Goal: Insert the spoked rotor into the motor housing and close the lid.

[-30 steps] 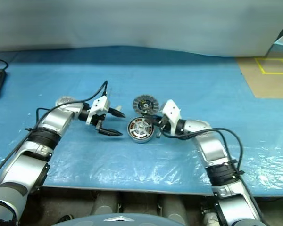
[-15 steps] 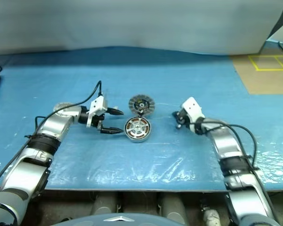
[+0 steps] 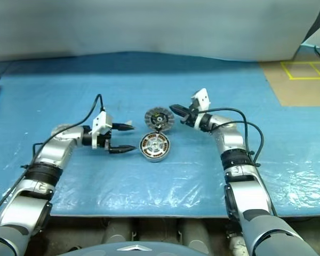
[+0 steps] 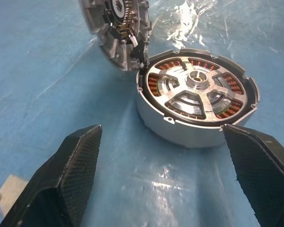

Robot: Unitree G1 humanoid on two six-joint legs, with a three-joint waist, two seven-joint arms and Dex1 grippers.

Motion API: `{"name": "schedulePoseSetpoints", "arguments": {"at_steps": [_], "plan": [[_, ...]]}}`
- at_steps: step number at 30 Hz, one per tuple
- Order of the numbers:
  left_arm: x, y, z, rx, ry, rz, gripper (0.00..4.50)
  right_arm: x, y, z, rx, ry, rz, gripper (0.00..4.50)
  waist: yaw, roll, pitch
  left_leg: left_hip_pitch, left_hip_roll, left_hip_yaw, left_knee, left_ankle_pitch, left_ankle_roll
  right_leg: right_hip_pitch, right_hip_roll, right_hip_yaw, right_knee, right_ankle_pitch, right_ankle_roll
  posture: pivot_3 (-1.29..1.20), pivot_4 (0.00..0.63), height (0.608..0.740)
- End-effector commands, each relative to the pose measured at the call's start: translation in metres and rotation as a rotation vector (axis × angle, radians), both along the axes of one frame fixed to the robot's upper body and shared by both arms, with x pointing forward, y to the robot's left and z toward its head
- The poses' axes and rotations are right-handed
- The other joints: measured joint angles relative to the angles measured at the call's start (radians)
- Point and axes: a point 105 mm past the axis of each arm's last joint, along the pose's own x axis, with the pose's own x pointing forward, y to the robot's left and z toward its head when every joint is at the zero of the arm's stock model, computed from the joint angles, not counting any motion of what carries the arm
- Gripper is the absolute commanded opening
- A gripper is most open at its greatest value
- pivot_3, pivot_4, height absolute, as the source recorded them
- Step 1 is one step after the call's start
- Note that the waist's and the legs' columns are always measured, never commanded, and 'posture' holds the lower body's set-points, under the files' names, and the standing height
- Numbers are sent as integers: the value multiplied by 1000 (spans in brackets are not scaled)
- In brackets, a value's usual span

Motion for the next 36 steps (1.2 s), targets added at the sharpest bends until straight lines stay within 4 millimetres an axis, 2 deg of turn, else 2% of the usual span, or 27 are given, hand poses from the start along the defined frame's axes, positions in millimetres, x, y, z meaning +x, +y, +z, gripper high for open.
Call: {"name": "schedulePoseSetpoints", "arguments": {"at_steps": [1,4,8,17,30,34,36], "plan": [[-4,4,14,-21,-3,-15,4293,-16,17,31,59,-62,148,0,1,0,0,0,0,0,0,0,0,0,0,0,0,0,0,0,150,740],[-2,7,17,-22,-4,2,4293,-29,25,31,46,-48,225,0,2,0,0,0,0,0,0,0,0,0,0,0,0,0,0,0,150,740],[4,12,20,-13,-21,33,4293,-55,36,14,-24,-6,324,0,6,0,0,0,0,0,0,0,0,0,0,0,-1,0,0,0,150,740],[9,15,24,-16,-42,57,4293,-78,30,-32,-152,101,310,0,6,0,0,0,0,0,0,1,-1,0,0,0,-2,0,0,0,150,740],[6,2,19,-32,-34,37,4293,-76,29,-87,-341,140,217,0,-2,0,0,3,-1,0,-1,-1,-6,5,0,1,-2,0,0,0,150,740],[4,-1,16,-43,-25,42,4293,-74,26,-92,-360,150,188,0,-2,0,0,7,-1,0,-1,-1,-6,9,0,2,-2,0,0,0,150,740],[3,-2,15,-48,-22,42,4293,-71,26,-89,-351,129,167,0,-3,0,0,9,0,0,-1,-1,-6,12,0,2,-4,0,0,0,150,740]]}}
